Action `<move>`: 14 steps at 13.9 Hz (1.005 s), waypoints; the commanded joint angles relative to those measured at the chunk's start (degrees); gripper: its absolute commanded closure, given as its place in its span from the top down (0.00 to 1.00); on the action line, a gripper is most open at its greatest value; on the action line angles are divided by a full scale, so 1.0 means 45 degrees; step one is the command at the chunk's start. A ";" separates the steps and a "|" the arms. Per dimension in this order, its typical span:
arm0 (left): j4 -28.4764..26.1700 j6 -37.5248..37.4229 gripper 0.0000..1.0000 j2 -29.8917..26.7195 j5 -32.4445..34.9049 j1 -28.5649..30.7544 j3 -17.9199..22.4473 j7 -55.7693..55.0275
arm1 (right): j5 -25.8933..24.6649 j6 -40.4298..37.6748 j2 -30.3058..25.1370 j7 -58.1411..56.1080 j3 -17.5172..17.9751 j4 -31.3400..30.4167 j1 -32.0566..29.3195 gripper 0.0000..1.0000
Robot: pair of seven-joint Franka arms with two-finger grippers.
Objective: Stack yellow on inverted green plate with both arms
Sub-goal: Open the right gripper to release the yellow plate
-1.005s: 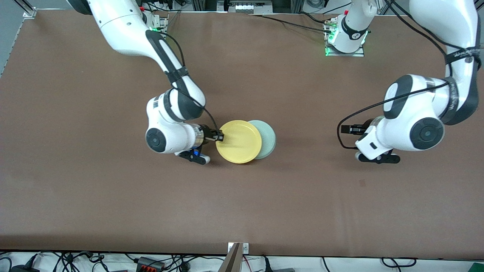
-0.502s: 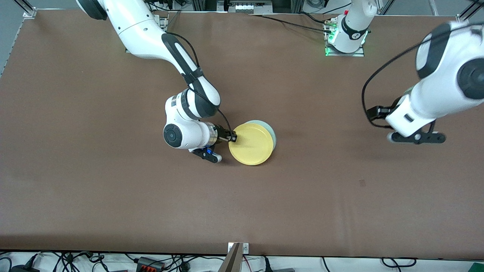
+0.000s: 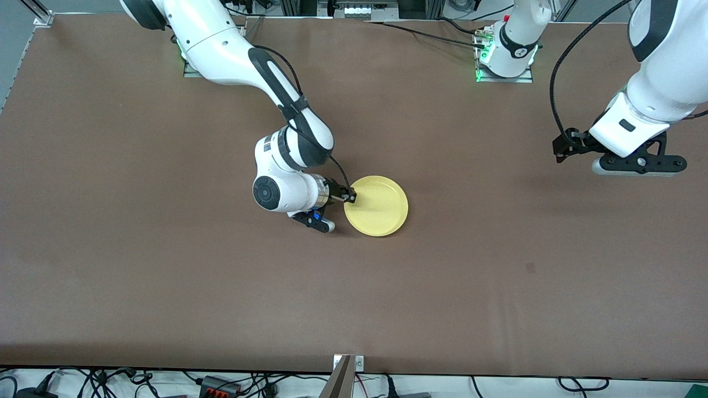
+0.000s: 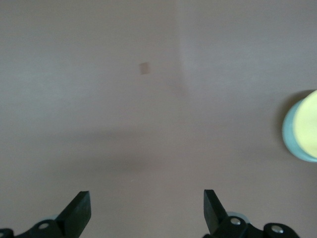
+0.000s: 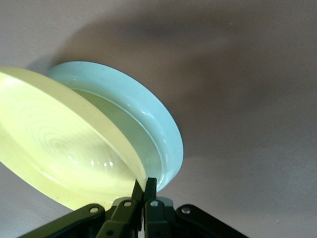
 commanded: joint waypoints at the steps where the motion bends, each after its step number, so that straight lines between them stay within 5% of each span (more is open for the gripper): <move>1: -0.0036 0.0344 1.00 -0.0393 -0.0838 0.0547 0.0023 0.2079 | 0.0177 0.0139 -0.0077 0.0011 -0.0130 -0.0445 0.0108 0.00; 4: 0.0472 0.0227 1.00 -0.0218 -0.0877 0.0743 0.0023 0.2187 | 0.0118 0.0101 -0.0214 0.0029 -0.0149 -0.0857 0.0127 0.00; 5: 0.0822 -0.0006 1.00 0.0034 -0.0838 0.0744 0.0023 0.2108 | 0.0253 0.0178 -0.0214 0.0224 -0.0149 -0.0799 0.0108 0.72; 6: 0.1038 -0.0665 1.00 0.0308 -0.0838 0.0763 0.0004 0.1856 | 0.0235 0.0198 -0.0233 0.0612 -0.0207 -0.0682 0.0108 1.00; 11: 0.1567 -0.1821 1.00 0.0232 -0.0858 0.1369 -0.0133 0.1873 | -0.1322 -0.1104 -0.1440 0.1574 -0.1180 0.0530 -0.0048 1.00; 14: 0.1704 -0.2176 1.00 0.0252 -0.0838 0.1428 -0.0113 0.1775 | -0.4149 -0.3213 -0.2748 0.1088 -0.2335 0.0530 -0.0067 1.00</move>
